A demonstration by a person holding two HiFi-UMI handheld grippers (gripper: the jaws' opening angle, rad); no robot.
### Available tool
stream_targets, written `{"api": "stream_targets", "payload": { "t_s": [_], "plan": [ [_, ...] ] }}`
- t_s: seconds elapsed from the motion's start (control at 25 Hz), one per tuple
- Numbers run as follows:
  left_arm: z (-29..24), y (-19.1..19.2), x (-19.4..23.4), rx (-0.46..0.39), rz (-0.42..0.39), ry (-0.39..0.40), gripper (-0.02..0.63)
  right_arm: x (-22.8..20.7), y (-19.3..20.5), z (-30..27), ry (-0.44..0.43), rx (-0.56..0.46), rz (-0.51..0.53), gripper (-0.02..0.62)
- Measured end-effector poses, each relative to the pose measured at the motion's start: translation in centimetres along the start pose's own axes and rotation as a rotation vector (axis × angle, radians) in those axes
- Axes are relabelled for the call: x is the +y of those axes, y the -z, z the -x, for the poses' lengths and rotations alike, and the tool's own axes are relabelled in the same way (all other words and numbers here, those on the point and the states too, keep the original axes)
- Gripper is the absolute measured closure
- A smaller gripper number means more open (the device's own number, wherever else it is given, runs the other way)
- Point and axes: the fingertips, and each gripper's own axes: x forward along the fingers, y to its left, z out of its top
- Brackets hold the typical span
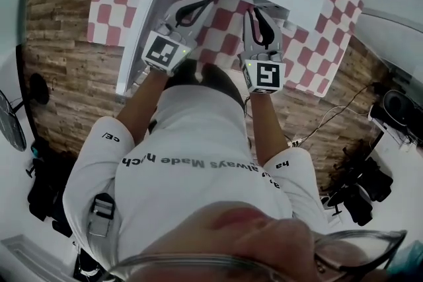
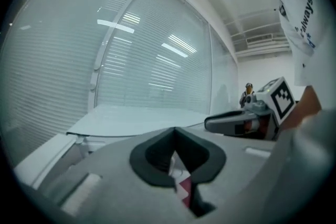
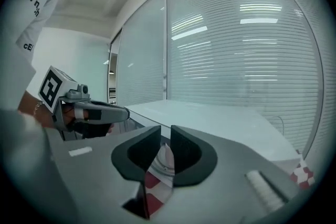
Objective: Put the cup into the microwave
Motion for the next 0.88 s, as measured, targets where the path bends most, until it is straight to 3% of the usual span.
{"api": "stream_targets", "payload": {
  "t_s": [0.64, 0.88],
  "plan": [
    [4.5, -10.6, -3.9, -0.057, -0.02, 0.004, 0.603, 4.0, -10.4, 6.6, -0.096, -0.021, 0.011, 0.541],
    [6.8, -12.9, -5.1, -0.061, -0.011, -0.006, 0.603, 5.4, -13.6, 8.9, -0.122, -0.052, 0.04, 0.541]
  ]
}}
